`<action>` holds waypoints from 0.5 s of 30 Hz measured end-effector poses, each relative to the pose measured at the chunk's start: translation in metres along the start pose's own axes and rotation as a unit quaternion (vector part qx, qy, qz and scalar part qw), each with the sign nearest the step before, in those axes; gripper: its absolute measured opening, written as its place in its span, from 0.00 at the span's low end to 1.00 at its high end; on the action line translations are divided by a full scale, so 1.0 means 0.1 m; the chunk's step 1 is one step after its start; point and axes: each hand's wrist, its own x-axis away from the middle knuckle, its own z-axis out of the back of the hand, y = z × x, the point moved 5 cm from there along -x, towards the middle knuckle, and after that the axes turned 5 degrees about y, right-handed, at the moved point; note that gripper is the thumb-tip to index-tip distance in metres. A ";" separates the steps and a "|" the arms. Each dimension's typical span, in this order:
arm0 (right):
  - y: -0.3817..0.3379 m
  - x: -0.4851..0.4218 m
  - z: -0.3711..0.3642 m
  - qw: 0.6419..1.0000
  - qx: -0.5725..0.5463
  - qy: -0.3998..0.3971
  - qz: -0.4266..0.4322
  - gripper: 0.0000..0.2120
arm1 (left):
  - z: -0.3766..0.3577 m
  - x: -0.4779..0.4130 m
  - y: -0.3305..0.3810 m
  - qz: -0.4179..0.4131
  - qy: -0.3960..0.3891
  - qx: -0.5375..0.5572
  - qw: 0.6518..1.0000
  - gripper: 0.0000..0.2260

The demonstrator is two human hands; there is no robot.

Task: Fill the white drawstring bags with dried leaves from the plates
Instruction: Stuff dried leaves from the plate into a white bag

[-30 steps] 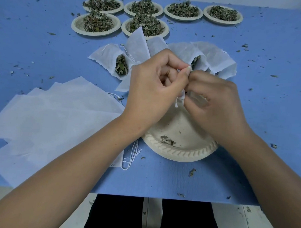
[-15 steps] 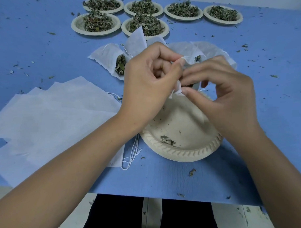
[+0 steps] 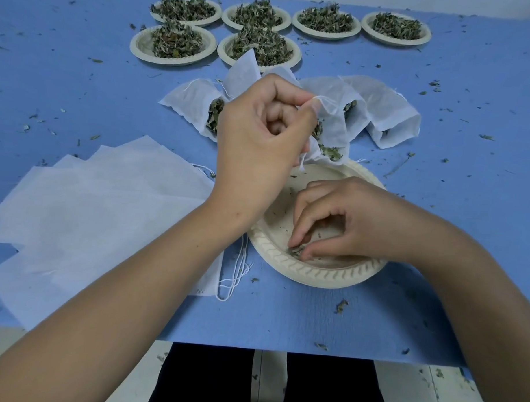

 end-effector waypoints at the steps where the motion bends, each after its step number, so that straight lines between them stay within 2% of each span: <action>1: -0.01 0.00 -0.01 1.000 0.002 -0.001 0.008 0.05 | 0.00 0.00 0.00 0.001 0.000 0.000 1.000 0.05; 9: 0.05 0.02 -0.02 0.999 -0.024 -0.007 -0.021 0.04 | 0.00 0.01 0.00 0.002 -0.003 0.000 1.000 0.06; 13: 0.01 0.04 -0.02 1.000 -0.007 -0.005 0.012 0.05 | 0.00 0.01 0.00 0.002 -0.005 -0.003 1.000 0.06; 15: -0.02 0.08 0.06 0.999 -0.039 0.011 0.035 0.05 | 0.00 0.00 0.00 -0.002 -0.005 -0.002 1.000 0.06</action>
